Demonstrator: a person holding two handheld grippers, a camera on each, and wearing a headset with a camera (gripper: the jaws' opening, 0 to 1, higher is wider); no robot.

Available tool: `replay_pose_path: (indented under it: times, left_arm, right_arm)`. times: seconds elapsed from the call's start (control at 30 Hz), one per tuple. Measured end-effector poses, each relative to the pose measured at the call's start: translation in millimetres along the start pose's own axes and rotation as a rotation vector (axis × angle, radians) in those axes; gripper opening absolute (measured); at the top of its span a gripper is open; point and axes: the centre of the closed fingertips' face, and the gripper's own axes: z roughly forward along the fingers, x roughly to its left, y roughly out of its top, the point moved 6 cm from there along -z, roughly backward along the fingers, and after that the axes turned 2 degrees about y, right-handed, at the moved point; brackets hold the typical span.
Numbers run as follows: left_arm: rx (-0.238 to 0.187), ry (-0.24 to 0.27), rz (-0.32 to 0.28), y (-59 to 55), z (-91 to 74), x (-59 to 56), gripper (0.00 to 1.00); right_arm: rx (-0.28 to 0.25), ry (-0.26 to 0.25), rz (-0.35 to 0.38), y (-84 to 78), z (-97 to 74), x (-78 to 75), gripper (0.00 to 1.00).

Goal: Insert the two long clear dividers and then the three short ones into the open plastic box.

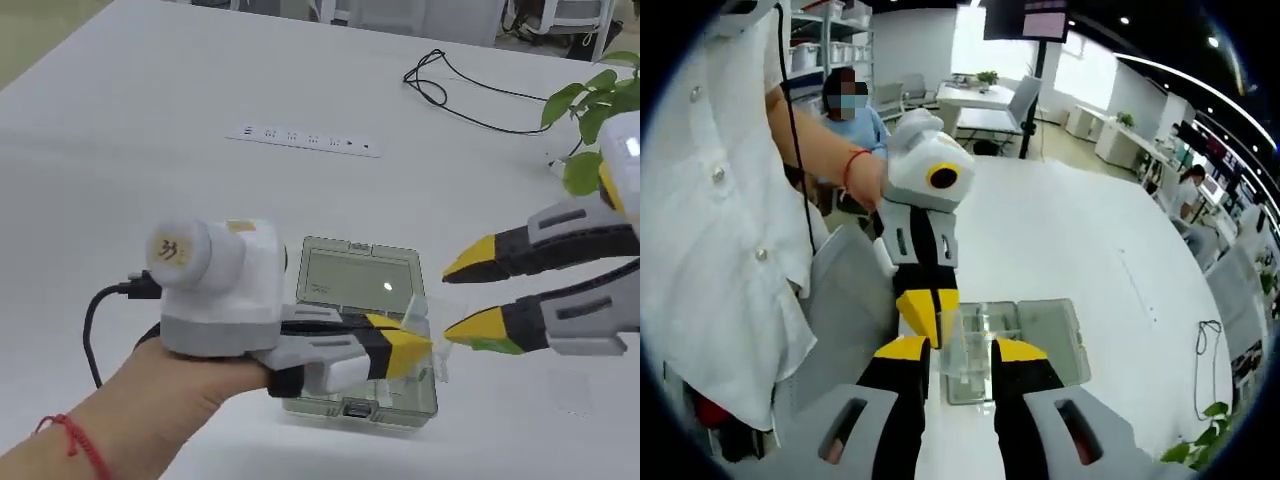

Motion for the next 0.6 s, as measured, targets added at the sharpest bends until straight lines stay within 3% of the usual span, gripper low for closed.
replay_pose_path:
  times: [0.07,0.2,0.33,0.6]
  left_arm:
    - [0.009,-0.031,0.043,-1.0,-0.8,-4.1,0.00]
    - [0.019,-0.079,0.117,-0.8,-2.4,-12.0,0.00]
    - [0.023,-0.100,0.142,0.0,-2.9,-15.8,0.00]
    - [-0.007,-0.111,0.148,3.4,-4.6,-20.0,0.00]
  right_arm:
    - [-0.017,0.066,0.020,1.3,-2.4,1.3,0.24]
    - [0.004,0.186,0.030,-0.3,-0.6,6.6,0.18]
    - [0.026,0.249,0.020,-0.7,4.6,11.9,0.16]
    - [0.031,0.311,0.029,-0.2,11.7,14.9,0.09]
